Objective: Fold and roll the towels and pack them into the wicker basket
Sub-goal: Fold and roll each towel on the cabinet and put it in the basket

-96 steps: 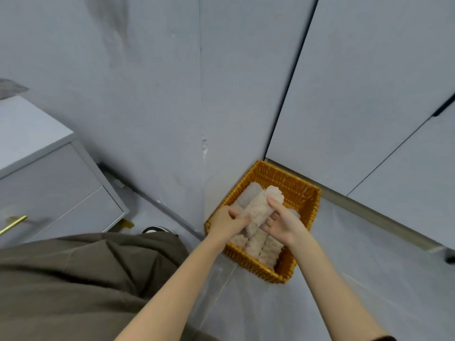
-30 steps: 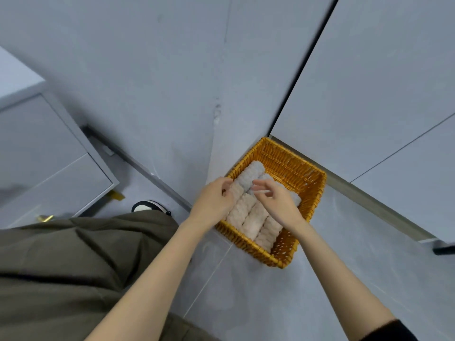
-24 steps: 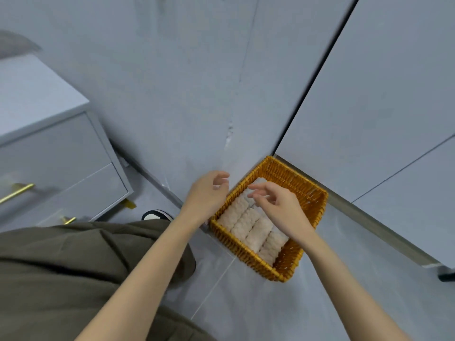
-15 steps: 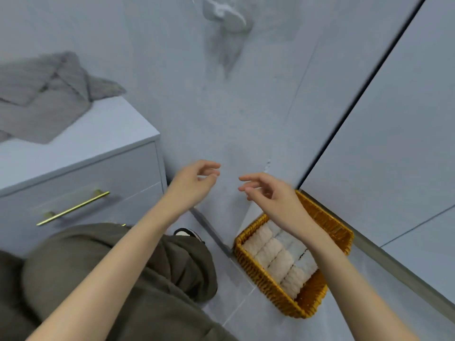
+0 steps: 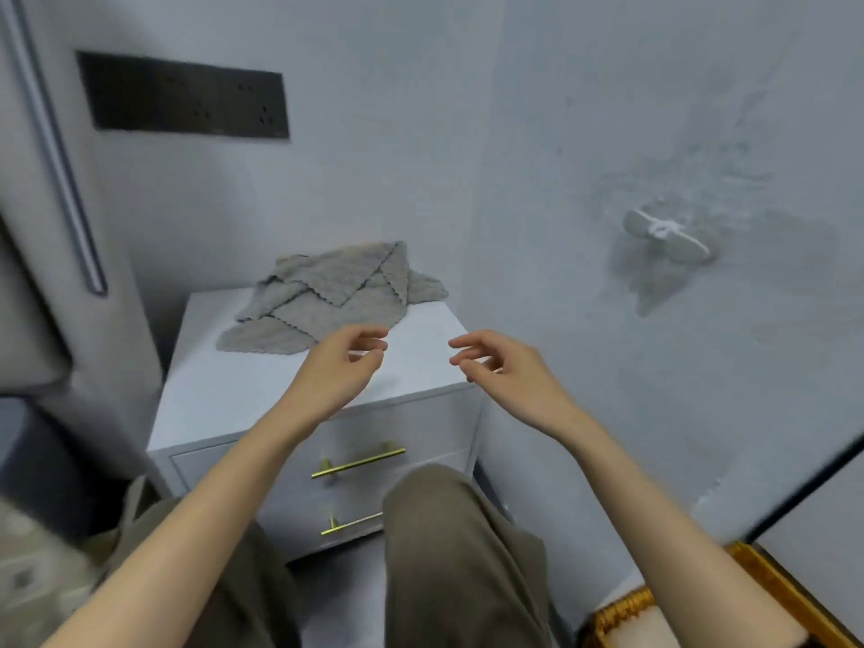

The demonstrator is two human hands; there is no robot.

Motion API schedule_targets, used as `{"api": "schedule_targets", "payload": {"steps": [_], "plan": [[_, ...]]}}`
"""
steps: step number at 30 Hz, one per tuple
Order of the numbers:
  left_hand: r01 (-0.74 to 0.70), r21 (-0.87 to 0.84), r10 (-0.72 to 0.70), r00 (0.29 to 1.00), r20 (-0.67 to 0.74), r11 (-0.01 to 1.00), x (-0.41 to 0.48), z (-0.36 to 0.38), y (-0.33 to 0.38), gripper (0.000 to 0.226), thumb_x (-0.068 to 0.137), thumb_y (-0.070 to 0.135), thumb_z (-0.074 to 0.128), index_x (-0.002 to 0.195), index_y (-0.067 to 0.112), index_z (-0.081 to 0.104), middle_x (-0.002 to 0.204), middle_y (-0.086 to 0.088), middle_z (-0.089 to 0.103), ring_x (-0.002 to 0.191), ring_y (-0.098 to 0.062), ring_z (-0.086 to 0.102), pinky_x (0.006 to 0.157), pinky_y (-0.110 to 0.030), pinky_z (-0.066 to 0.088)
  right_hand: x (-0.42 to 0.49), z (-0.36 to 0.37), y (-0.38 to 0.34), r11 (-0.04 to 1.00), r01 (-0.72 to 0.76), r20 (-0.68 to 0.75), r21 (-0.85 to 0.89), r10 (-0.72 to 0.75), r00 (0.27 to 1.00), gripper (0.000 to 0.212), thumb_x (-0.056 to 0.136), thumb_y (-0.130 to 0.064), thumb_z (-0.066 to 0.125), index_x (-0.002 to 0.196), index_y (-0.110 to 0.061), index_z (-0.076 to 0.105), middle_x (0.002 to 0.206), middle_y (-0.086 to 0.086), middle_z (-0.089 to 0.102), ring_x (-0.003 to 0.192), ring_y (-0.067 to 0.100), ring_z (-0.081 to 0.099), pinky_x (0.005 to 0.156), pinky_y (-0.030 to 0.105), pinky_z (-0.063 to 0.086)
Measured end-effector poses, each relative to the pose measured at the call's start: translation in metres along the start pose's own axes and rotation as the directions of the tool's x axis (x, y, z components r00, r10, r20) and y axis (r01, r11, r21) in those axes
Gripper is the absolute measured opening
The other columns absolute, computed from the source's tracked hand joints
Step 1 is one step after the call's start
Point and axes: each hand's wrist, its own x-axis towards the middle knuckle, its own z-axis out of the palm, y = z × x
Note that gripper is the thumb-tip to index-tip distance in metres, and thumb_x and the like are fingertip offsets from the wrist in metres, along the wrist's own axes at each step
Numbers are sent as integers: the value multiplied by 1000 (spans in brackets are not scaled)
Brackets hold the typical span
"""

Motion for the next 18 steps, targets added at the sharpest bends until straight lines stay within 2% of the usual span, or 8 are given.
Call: {"api": "schedule_targets", "payload": {"steps": [2, 4, 6, 8, 11, 15, 17, 18], "plan": [[24, 28, -22, 999, -46, 999, 7, -16, -13, 26, 94, 17, 51, 118, 27, 57, 113, 10, 62, 101, -9, 57, 72, -15, 42, 24, 16, -4, 1000, 21, 31, -13, -21, 999, 22, 92, -19, 56, 107, -32, 64, 100, -11, 68, 75, 8, 62, 77, 23, 51], [52, 55, -47, 996, -78, 997, 14, -28, -27, 29, 94, 16, 51, 121, 24, 57, 117, 7, 61, 102, -10, 57, 78, -19, 43, 45, 33, -5, 998, 30, 56, -48, -27, 998, 23, 92, -20, 56, 111, -30, 63, 104, -12, 67, 72, 3, 59, 73, 17, 48], [80, 90, -71, 992, -106, 993, 22, -36, -44, 32, 95, 16, 51, 126, 21, 55, 122, 5, 60, 104, -10, 56, 85, -24, 43, 63, 50, -3, 995, 32, 84, -99, -23, 996, 26, 93, -20, 55, 116, -26, 62, 110, -13, 65, 78, 7, 60, 70, 10, 44], [108, 129, -92, 988, -123, 986, 30, -40, -59, 34, 95, 17, 51, 129, 19, 53, 127, 3, 59, 106, -12, 55, 87, -25, 42, 77, 67, 2, 991, 24, 118, -131, -8, 993, 29, 93, -21, 54, 122, -23, 61, 118, -12, 62, 86, 9, 60, 71, 10, 42], [138, 201, -110, 983, -144, 970, 43, -42, -79, 36, 95, 14, 50, 131, 16, 52, 131, -1, 56, 116, -17, 53, 90, -23, 38, 97, 95, 12, 988, 19, 174, -155, 8, 985, 33, 93, -21, 54, 126, -22, 58, 130, -6, 56, 98, 11, 57, 83, 19, 40], [133, 298, -87, 983, -161, 945, 59, -44, -100, 39, 93, 8, 49, 131, 13, 52, 133, -3, 55, 121, -18, 50, 91, -21, 34, 120, 132, 29, 976, 32, 201, -215, 13, 979, 40, 92, -23, 56, 132, -20, 53, 134, -1, 53, 110, 13, 51, 96, 24, 37], [119, 330, -63, 983, -174, 936, 64, -43, -107, 40, 91, 6, 49, 130, 12, 53, 133, -4, 56, 122, -18, 50, 92, -18, 31, 128, 145, 39, 943, 47, 189, -328, 17, 982, 43, 92, -32, 56, 134, -24, 51, 135, -1, 50, 119, 19, 48, 100, 37, 40], [109, 351, -44, 982, -186, 930, 66, -42, -110, 40, 91, 5, 49, 130, 11, 54, 132, -5, 56, 122, -19, 49, 93, -17, 31, 131, 150, 42, 916, 66, 174, -396, 5, 985, 42, 92, -36, 54, 133, -26, 52, 133, -2, 49, 120, 19, 47, 98, 39, 42]]}}
